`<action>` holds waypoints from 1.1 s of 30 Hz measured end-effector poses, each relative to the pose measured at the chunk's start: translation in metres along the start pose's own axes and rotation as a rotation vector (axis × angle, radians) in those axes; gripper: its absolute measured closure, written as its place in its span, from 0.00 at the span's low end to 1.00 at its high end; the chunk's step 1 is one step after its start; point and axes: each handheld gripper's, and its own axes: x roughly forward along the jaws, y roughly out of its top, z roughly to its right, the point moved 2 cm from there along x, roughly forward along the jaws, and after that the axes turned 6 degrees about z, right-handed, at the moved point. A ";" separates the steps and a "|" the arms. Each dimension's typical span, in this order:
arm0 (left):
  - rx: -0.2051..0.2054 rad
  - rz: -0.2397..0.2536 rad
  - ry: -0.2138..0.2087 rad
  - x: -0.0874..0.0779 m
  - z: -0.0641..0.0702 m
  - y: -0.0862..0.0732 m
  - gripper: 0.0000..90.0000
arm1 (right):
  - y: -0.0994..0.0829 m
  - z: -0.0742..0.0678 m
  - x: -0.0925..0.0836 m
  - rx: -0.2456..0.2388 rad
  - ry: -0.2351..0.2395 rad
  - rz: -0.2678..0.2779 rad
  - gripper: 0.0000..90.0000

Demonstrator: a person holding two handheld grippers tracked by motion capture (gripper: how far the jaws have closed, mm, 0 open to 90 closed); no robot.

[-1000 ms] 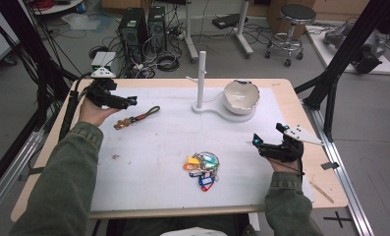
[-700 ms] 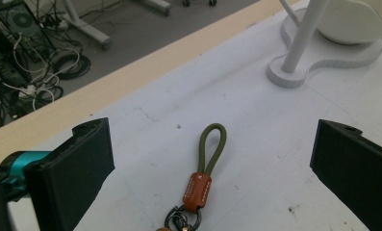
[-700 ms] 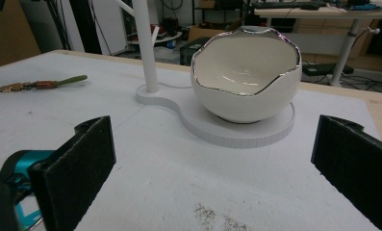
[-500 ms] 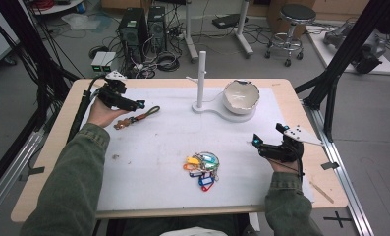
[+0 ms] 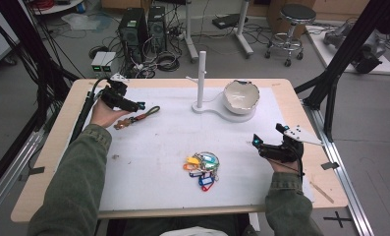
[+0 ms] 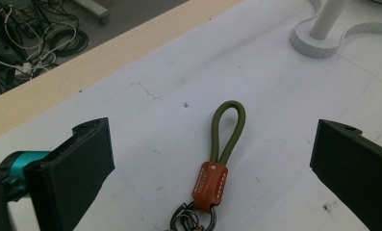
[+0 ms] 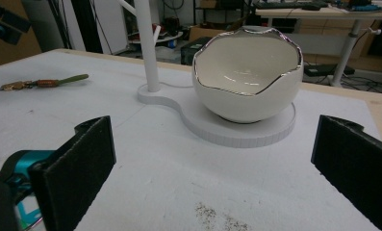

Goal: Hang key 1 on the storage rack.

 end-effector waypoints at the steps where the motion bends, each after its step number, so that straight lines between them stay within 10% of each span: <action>1: 0.000 0.000 0.000 0.000 0.000 0.000 0.02 | 0.000 0.000 0.000 0.000 0.000 0.000 0.01; 33: 0.003 -0.156 -0.048 0.034 -0.003 -0.026 0.06 | -0.001 0.001 -0.005 0.001 0.000 -0.004 0.01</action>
